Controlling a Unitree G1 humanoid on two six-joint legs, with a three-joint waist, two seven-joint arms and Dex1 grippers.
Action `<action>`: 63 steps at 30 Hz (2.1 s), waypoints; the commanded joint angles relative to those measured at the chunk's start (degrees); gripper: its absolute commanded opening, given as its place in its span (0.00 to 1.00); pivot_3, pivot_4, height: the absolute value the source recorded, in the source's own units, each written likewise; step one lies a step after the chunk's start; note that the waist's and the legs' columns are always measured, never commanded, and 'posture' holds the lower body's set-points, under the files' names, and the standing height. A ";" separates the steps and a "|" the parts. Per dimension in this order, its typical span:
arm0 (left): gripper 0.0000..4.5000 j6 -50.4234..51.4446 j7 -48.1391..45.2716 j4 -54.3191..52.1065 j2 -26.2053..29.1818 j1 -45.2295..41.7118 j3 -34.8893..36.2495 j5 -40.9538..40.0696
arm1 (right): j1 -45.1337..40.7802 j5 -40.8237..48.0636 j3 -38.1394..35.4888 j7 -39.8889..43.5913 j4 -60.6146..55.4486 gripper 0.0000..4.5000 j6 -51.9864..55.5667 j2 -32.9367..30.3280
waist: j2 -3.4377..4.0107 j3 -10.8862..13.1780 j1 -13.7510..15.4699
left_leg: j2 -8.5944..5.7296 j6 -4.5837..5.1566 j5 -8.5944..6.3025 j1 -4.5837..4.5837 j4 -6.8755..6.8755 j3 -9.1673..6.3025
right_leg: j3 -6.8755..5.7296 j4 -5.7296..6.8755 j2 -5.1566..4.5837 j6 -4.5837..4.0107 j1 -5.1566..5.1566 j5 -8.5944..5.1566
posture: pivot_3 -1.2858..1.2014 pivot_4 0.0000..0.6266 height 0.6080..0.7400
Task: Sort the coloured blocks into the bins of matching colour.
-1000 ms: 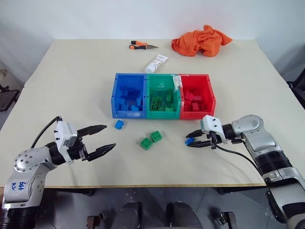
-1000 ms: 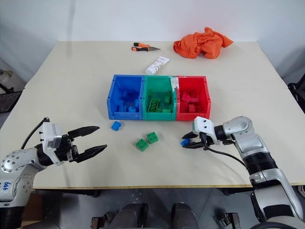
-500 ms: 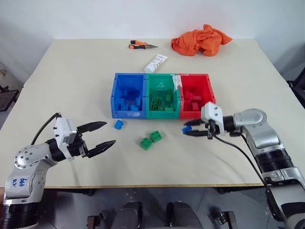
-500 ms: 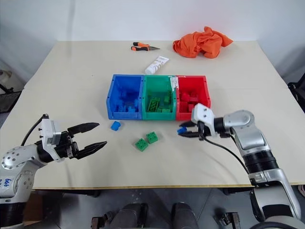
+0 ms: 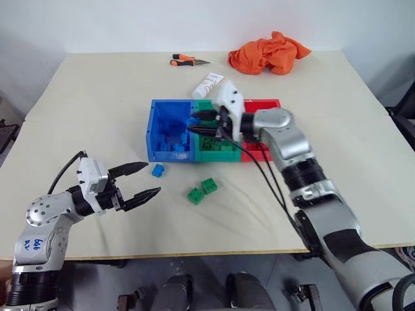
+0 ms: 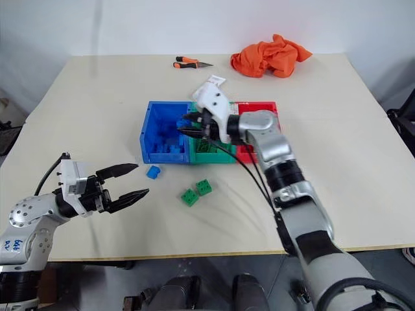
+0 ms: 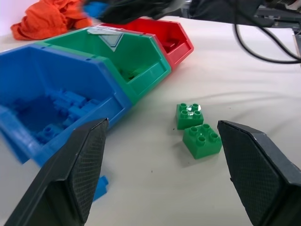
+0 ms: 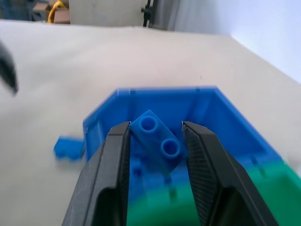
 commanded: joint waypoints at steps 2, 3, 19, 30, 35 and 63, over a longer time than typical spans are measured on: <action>0.88 -1.49 1.16 -0.77 -0.10 -0.30 1.19 0.26 | -7.40 -3.56 -1.33 -10.19 14.79 0.29 -7.65 5.94 | 0.00 0.00 -0.32 | 0.00 -0.01 0.01 0.00 0.00 0.01 | 0.01 0.13 0.00 0.00 -0.08 0.00 | 0.52 0.24 1.00; 0.88 -1.55 1.47 -0.91 -0.19 -0.34 1.13 0.30 | -8.86 -4.12 -1.69 -12.21 17.81 0.37 -8.33 7.08 | 0.00 0.00 -0.55 | 0.00 -0.03 0.02 -0.01 -0.01 0.02 | 0.02 0.17 0.00 0.00 -0.11 0.00 | 0.52 0.24 1.00; 0.88 -2.99 -0.09 4.25 -0.25 -4.78 -1.10 0.86 | -2.25 -0.76 -4.59 3.11 4.74 0.99 -12.59 1.31 | 0.00 0.00 -0.89 | 0.00 -0.12 0.06 -0.08 -0.06 -0.08 | 0.07 0.31 0.02 0.00 -0.25 0.00 | 0.52 0.24 1.00; 0.88 -5.72 -7.78 14.14 1.80 -9.20 -2.57 2.25 | 30.25 10.19 -7.60 17.05 -43.16 0.99 12.18 -24.09 | 0.00 0.00 0.52 | 0.04 -0.10 0.04 -0.36 0.09 0.02 | 0.03 0.23 0.04 0.01 -0.46 0.00 | 0.52 0.24 1.00; 0.88 -7.61 -10.54 18.32 2.73 -10.43 -2.68 3.18 | 44.42 13.95 -15.33 17.31 -51.66 0.99 18.14 -36.12 | 0.00 0.00 1.04 | 0.01 -0.03 0.03 -0.41 0.14 0.06 | 0.04 -0.09 0.00 0.01 -0.28 0.00 | 0.52 0.24 1.00; 0.88 -4.50 -11.92 11.60 3.04 -5.85 -0.90 0.98 | 35.16 8.09 1.74 11.69 -39.84 0.99 12.18 -22.80 | 0.00 0.01 1.61 | 0.05 0.02 0.00 0.01 0.11 0.01 | 0.03 -0.58 0.03 0.00 0.27 0.01 | 0.52 0.24 1.00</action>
